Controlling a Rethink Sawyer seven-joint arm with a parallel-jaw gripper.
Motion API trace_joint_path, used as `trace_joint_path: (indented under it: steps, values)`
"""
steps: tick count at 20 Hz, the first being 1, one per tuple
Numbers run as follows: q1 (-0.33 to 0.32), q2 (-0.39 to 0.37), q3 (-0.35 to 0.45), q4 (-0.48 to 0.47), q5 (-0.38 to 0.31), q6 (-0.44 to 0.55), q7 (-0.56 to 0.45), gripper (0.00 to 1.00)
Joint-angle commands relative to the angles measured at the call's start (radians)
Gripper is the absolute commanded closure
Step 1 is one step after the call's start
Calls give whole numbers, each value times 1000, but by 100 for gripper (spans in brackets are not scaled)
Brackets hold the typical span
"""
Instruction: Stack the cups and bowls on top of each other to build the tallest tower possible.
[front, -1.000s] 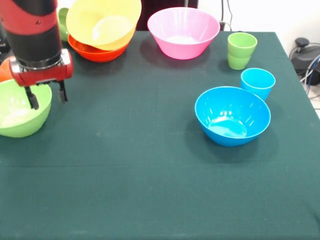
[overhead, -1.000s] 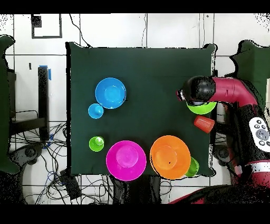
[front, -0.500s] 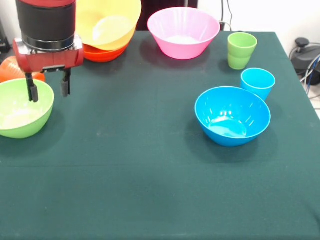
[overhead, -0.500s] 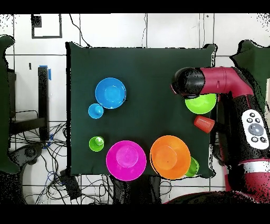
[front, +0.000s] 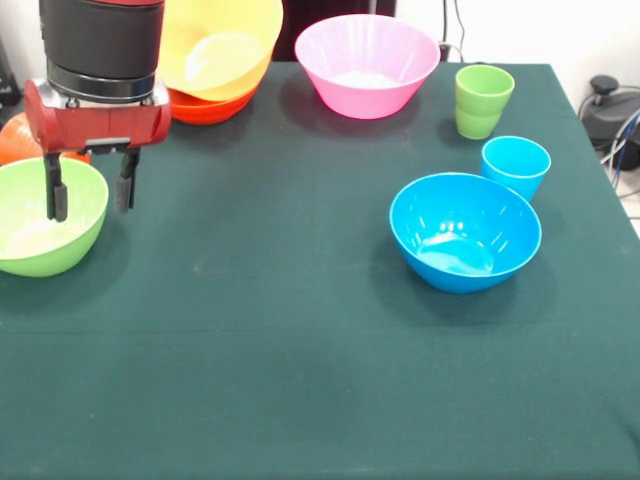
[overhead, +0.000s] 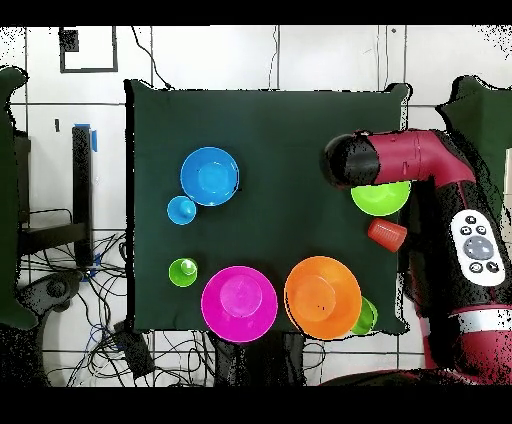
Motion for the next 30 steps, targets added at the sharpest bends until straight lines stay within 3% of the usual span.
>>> trace_joint_path:
  steps: [1, 10, 15, 30]
  values:
    - [10, 50, -41, 99, -94, -91, -88, 0]
    - [17, 71, -57, 104, -111, -135, -77, 0]
    - [45, 100, -113, 60, -50, -34, 26, 0]
    - [75, 119, -162, 42, -25, -50, 25, 0]
